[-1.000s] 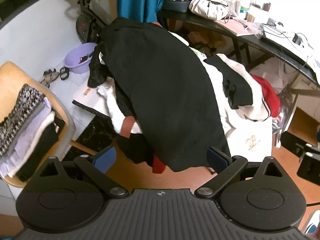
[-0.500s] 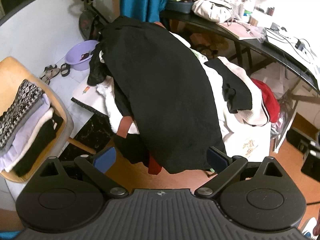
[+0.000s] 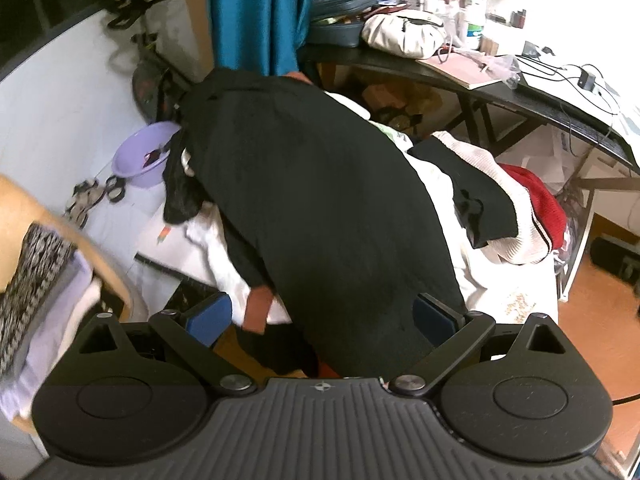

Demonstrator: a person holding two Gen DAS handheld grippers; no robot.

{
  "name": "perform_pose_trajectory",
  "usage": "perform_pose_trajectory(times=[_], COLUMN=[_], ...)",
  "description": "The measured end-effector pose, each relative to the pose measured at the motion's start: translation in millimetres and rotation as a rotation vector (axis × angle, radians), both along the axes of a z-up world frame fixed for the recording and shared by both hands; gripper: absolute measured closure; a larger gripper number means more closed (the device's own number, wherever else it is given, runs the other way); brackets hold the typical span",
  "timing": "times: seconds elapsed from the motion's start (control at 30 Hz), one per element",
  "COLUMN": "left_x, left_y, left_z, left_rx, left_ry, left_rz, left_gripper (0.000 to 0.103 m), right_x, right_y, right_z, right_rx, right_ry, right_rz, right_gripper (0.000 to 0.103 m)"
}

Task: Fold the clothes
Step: 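Lower both grippers onto the black garment on top of the pile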

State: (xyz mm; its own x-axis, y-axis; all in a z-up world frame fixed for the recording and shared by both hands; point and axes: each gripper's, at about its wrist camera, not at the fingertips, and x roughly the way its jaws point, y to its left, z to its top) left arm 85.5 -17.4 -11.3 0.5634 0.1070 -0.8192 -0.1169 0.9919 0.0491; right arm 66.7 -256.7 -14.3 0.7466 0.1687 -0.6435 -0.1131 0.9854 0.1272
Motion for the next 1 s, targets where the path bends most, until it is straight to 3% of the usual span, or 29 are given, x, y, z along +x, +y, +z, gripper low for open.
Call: perform_pose_trajectory(times=[0.1, 0.23, 0.43, 0.63, 0.8, 0.87, 1.0], left_x=[16.4, 37.9, 73.7, 93.6, 112.1, 116.5, 119.2], left_y=[17.4, 47.2, 97.2, 143.9, 177.3, 192.1, 232.1], left_z=[-6.2, -10.8, -18.0, -24.9, -33.6, -38.5, -49.8], left_rx=[-0.007, -0.005, 0.011, -0.071, -0.099, -0.107, -0.186], left_ry=[-0.008, -0.043, -0.080, -0.144, -0.109, -0.091, -0.062], left_rz=[-0.029, -0.055, -0.077, -0.131, -0.173, -0.158, -0.083], left_gripper=[0.004, 0.004, 0.004, 0.004, 0.004, 0.004, 0.004], right_x=[15.2, 39.8, 85.7, 118.7, 143.3, 151.9, 168.4], right_y=[9.6, 31.2, 72.7, 111.7, 130.8, 137.5, 159.9], right_z=[0.6, -0.8, -15.7, -33.6, -54.3, -62.1, -77.8], right_rx=[0.008, 0.026, 0.037, 0.025, -0.027, -0.047, -0.079], right_ry=[-0.006, -0.031, 0.010, 0.047, 0.089, 0.108, 0.135], right_rz=[-0.043, -0.001, -0.093, -0.160, -0.222, -0.232, -0.219], right_gripper=[0.001, 0.001, 0.001, 0.001, 0.011, 0.024, 0.031])
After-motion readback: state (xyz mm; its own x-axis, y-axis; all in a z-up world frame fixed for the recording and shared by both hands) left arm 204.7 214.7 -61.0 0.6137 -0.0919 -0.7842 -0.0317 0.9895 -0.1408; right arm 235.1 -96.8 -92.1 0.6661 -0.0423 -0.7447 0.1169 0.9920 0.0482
